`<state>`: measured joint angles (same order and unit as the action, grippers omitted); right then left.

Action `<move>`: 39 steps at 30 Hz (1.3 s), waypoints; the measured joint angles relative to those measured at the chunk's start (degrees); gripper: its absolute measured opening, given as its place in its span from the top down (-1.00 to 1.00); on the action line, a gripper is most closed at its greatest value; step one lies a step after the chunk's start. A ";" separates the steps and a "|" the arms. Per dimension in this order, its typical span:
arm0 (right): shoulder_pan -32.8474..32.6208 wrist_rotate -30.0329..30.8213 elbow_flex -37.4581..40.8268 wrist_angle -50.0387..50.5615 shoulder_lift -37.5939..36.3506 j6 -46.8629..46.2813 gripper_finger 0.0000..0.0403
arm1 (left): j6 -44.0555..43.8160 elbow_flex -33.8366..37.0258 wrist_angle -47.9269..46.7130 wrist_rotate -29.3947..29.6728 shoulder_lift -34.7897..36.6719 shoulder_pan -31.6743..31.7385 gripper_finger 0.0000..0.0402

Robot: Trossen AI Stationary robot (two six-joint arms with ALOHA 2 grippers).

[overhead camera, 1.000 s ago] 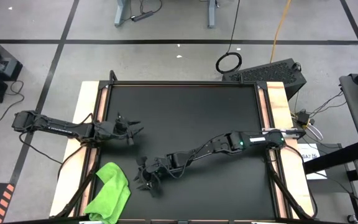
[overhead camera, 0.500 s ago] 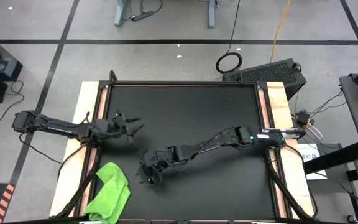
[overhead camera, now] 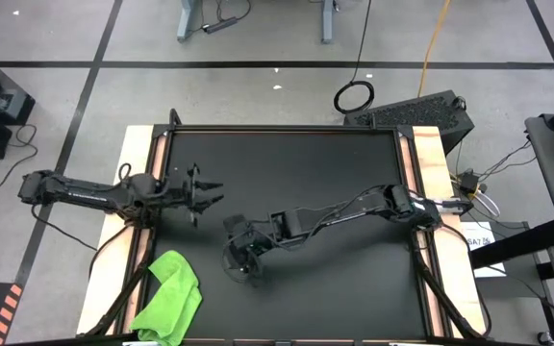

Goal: Roll towel
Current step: Fold the green towel on the table

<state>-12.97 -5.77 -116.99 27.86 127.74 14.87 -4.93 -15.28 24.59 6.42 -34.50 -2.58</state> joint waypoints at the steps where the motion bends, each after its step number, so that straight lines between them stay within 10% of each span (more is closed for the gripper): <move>1: 0.00 0.01 -0.02 0.27 -0.39 -0.02 0.15 | 1.23 -3.63 -7.97 -0.19 -0.18 -0.07 0.14; 8: -0.27 -0.01 -0.02 6.98 -1.20 0.02 0.15 | -6.27 -26.41 -53.22 -1.23 -7.34 -1.63 0.14; 15: -0.97 -0.07 2.80 12.05 -1.09 -0.06 0.15 | -23.55 -28.69 -77.99 -6.29 -17.45 -12.96 0.14; 25: -2.73 -0.20 7.64 11.94 -1.11 -0.17 0.15 | -41.65 -27.46 -78.99 -9.91 -31.11 -30.40 0.14; 39: -3.90 -0.21 11.92 8.53 -1.09 -1.11 0.15 | -50.38 -27.46 -76.10 -17.98 -40.90 -34.37 0.14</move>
<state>-16.87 -5.98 -105.07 36.38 126.65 13.76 -55.31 -42.74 -51.51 -11.55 -75.40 -36.95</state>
